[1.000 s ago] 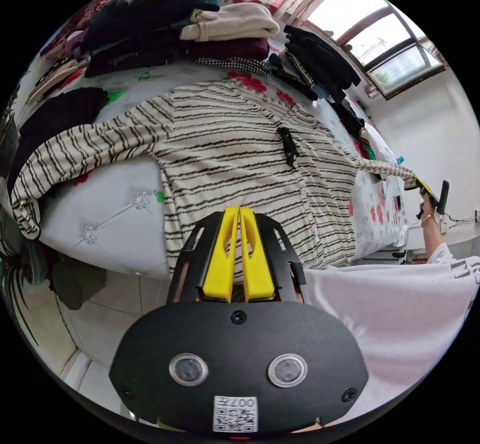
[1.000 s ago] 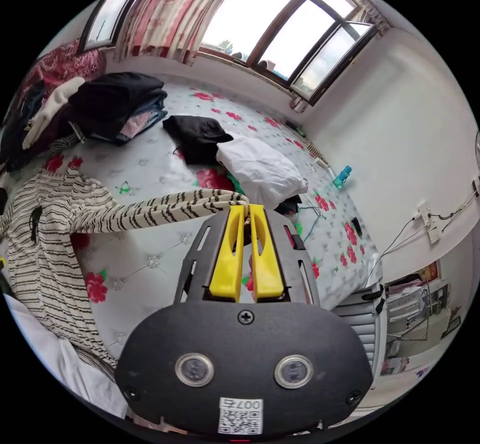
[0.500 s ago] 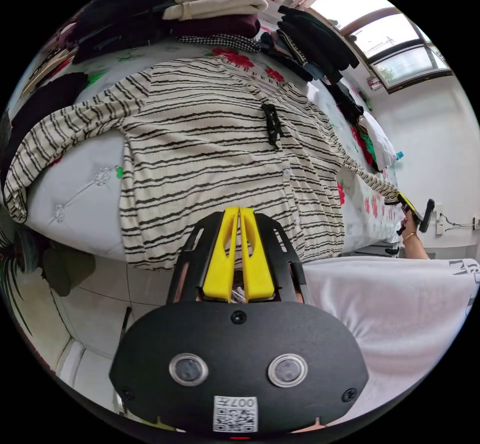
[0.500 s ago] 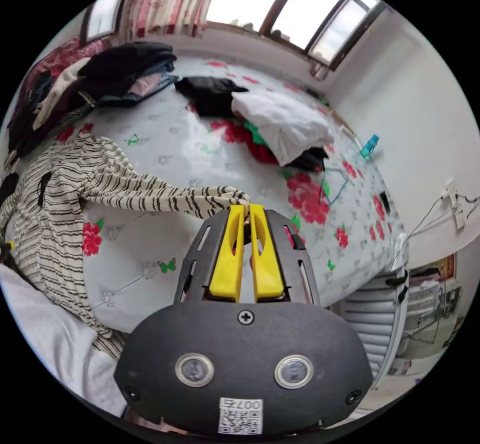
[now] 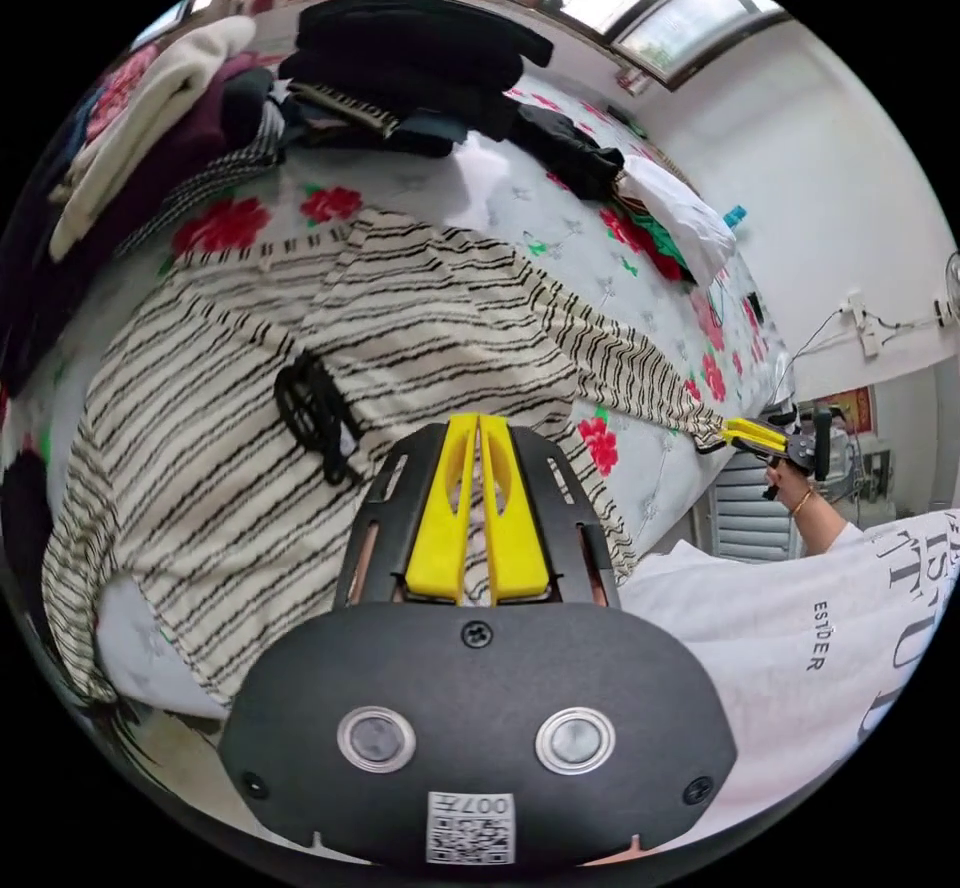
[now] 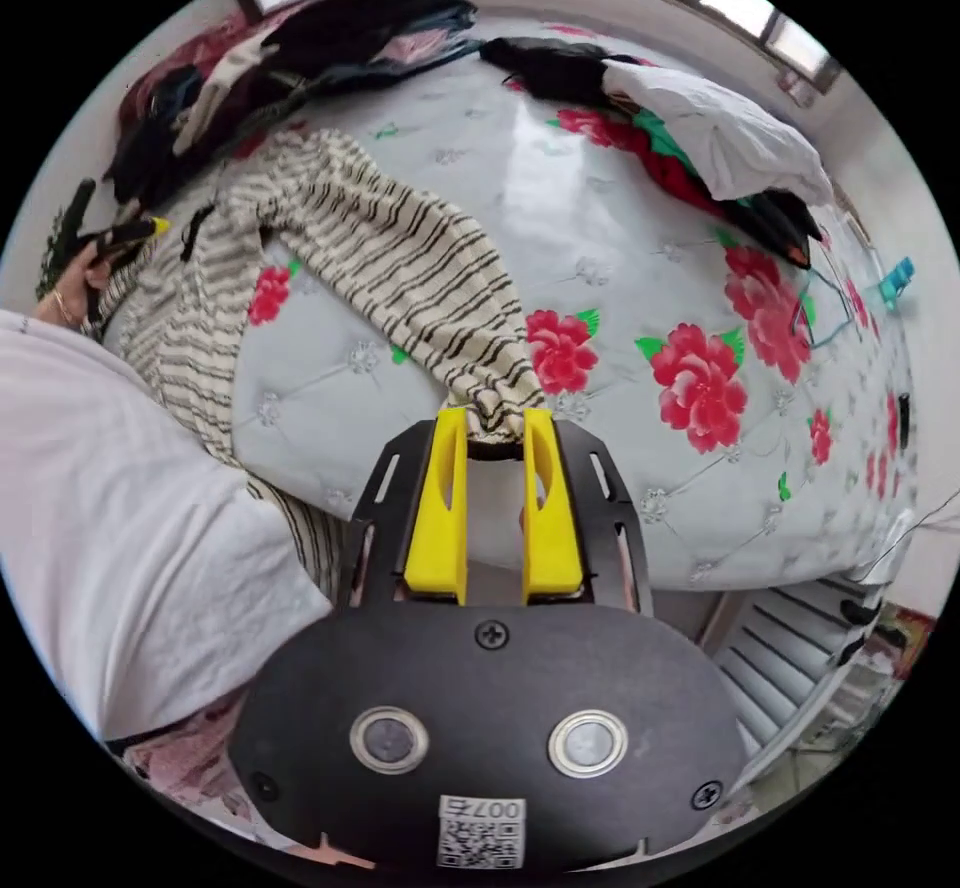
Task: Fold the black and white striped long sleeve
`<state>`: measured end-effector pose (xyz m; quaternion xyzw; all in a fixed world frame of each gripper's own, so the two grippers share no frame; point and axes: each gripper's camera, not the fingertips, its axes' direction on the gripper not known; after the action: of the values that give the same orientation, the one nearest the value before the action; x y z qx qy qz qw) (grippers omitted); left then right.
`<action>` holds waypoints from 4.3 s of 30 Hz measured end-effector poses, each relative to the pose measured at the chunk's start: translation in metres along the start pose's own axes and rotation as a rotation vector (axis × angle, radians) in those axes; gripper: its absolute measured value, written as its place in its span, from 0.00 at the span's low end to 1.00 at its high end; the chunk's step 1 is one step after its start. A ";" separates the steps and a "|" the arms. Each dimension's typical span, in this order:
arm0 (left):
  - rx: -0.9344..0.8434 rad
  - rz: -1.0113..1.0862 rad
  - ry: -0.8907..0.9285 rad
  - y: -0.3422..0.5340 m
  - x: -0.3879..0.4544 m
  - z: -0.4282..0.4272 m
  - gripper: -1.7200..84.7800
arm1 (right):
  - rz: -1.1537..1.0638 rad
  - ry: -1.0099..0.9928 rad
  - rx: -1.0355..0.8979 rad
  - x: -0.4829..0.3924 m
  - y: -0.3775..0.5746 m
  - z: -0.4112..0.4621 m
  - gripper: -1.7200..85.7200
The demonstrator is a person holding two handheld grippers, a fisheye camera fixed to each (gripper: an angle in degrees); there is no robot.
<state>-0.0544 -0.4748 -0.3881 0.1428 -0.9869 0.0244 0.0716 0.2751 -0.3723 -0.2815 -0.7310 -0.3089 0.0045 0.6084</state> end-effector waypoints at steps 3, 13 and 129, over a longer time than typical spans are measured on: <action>-0.024 0.053 -0.014 -0.028 0.010 0.017 0.01 | 0.113 -0.039 0.030 0.034 -0.006 0.001 0.09; -0.168 0.104 -0.060 -0.070 0.014 0.084 0.01 | -0.035 0.272 0.167 0.045 -0.056 -0.052 0.04; 0.967 -0.504 -0.068 0.162 -0.183 -0.417 0.02 | -0.076 -0.291 -0.064 -0.186 -0.267 0.051 0.02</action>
<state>0.1296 -0.2405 -0.0077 0.3921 -0.8001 0.4530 -0.0304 -0.0138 -0.3939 -0.1250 -0.7296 -0.4211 0.0775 0.5333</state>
